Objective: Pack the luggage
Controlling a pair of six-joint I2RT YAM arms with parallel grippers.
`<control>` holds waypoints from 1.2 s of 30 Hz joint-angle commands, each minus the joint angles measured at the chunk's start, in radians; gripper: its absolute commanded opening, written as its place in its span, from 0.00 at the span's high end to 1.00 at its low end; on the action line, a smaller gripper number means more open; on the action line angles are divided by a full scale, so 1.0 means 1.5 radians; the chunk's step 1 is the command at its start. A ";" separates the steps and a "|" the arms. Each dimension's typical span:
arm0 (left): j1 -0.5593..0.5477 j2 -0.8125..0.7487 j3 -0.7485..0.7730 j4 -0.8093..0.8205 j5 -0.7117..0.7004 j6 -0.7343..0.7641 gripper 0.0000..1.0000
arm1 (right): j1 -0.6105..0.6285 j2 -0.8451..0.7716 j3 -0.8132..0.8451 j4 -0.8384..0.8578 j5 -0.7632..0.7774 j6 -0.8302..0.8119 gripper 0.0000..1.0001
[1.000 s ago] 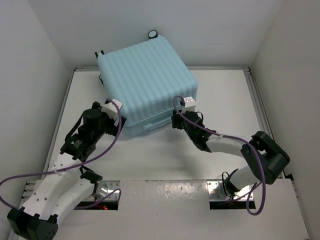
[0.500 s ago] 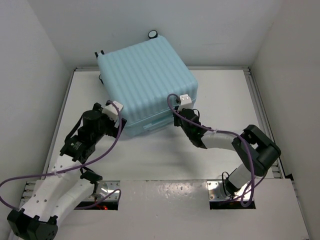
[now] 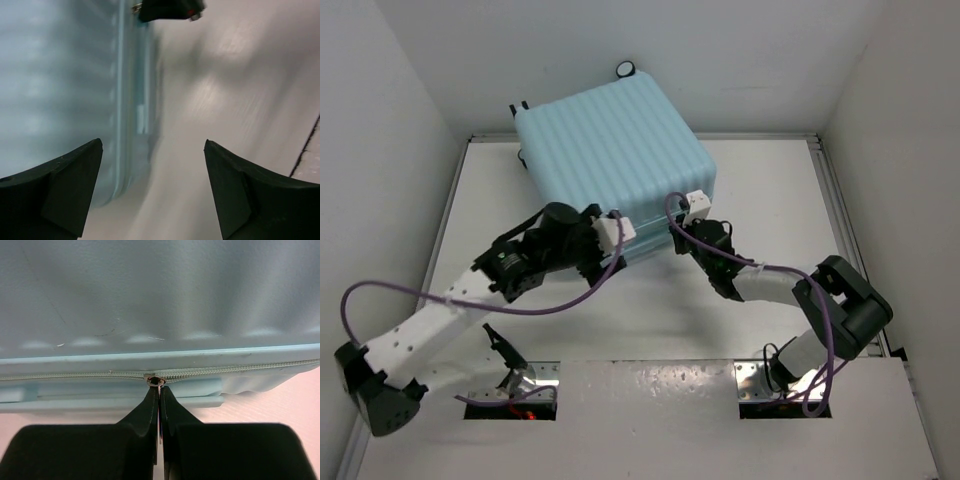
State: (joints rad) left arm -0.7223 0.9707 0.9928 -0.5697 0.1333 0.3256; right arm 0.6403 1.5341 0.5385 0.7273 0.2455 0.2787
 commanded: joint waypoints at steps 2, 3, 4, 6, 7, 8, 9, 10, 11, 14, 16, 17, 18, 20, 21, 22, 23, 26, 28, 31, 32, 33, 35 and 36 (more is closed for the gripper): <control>-0.102 0.097 0.041 -0.003 -0.038 -0.023 0.19 | -0.027 -0.025 0.008 0.017 0.019 0.001 1.00; -0.133 0.122 0.019 0.025 -0.047 -0.035 0.20 | -0.032 -0.022 0.015 0.015 0.017 0.007 1.00; -0.133 0.122 0.019 0.037 -0.058 -0.035 0.20 | -0.032 -0.022 0.018 0.015 0.016 0.008 1.00; -0.160 0.153 -0.005 0.060 -0.097 -0.049 0.26 | -0.031 -0.017 0.023 0.015 0.011 0.009 1.00; -0.171 0.153 -0.015 0.079 -0.110 -0.056 0.26 | -0.034 -0.016 0.024 0.016 0.013 0.014 1.00; -0.171 0.166 -0.025 0.103 -0.129 -0.057 0.28 | -0.034 -0.015 0.028 0.016 0.010 0.020 1.00; -0.179 0.185 -0.033 0.115 -0.167 -0.063 0.29 | -0.038 -0.013 0.028 0.018 0.005 0.024 1.00; -0.179 0.192 -0.039 0.146 -0.186 -0.063 0.29 | -0.037 -0.010 0.030 0.018 0.005 0.027 1.00; -0.179 0.201 -0.052 0.164 -0.207 -0.063 0.29 | -0.039 -0.011 0.029 0.018 -0.004 0.033 1.00; -0.172 0.228 -0.064 0.232 -0.252 -0.053 0.29 | -0.040 -0.004 0.032 0.027 -0.013 0.036 1.00; -0.164 0.244 -0.078 0.268 -0.259 -0.053 0.29 | -0.043 0.000 0.031 0.033 -0.014 0.040 1.00; -0.164 0.244 -0.078 0.303 -0.259 -0.046 0.29 | -0.042 0.001 0.030 0.035 -0.014 0.041 1.00; -0.164 0.254 -0.085 0.318 -0.265 -0.046 0.29 | -0.042 0.000 0.029 0.037 -0.013 0.045 1.00; -0.164 0.278 -0.085 0.351 -0.265 -0.039 0.30 | -0.045 -0.001 0.025 0.042 -0.019 0.045 1.00; -0.164 0.288 -0.085 0.360 -0.265 -0.039 0.30 | -0.045 -0.001 0.023 0.041 -0.020 0.046 1.00; -0.158 0.298 -0.085 0.367 -0.265 -0.039 0.30 | -0.045 -0.001 0.021 0.042 -0.019 0.048 1.00; -0.158 0.308 -0.085 0.375 -0.265 -0.032 0.30 | -0.047 -0.002 0.021 0.041 -0.021 0.048 1.00; -0.141 0.345 -0.085 0.397 -0.255 -0.025 0.33 | -0.052 -0.004 0.016 0.043 -0.023 0.052 1.00; -0.126 0.370 -0.078 0.404 -0.229 -0.025 0.34 | -0.052 -0.006 0.013 0.042 -0.026 0.054 1.00; -0.093 0.397 -0.072 0.414 -0.223 -0.025 0.35 | -0.054 -0.007 0.009 0.043 -0.024 0.055 1.00; -0.086 0.415 -0.072 0.420 -0.214 -0.025 0.36 | -0.053 -0.008 0.007 0.043 -0.026 0.055 1.00; -0.080 0.425 -0.072 0.426 -0.214 -0.025 0.38 | -0.056 -0.010 0.005 0.045 -0.026 0.055 1.00; -0.057 0.443 -0.059 0.433 -0.214 -0.031 0.41 | -0.060 -0.010 0.002 0.044 -0.028 0.057 1.00; -0.050 0.458 -0.058 0.433 -0.214 -0.031 0.42 | -0.060 -0.013 0.000 0.045 -0.030 0.057 1.00</control>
State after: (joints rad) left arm -0.8650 1.6211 0.8711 0.0139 -0.1516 0.2733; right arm 0.5800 1.5368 0.5461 0.7189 0.1535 0.3588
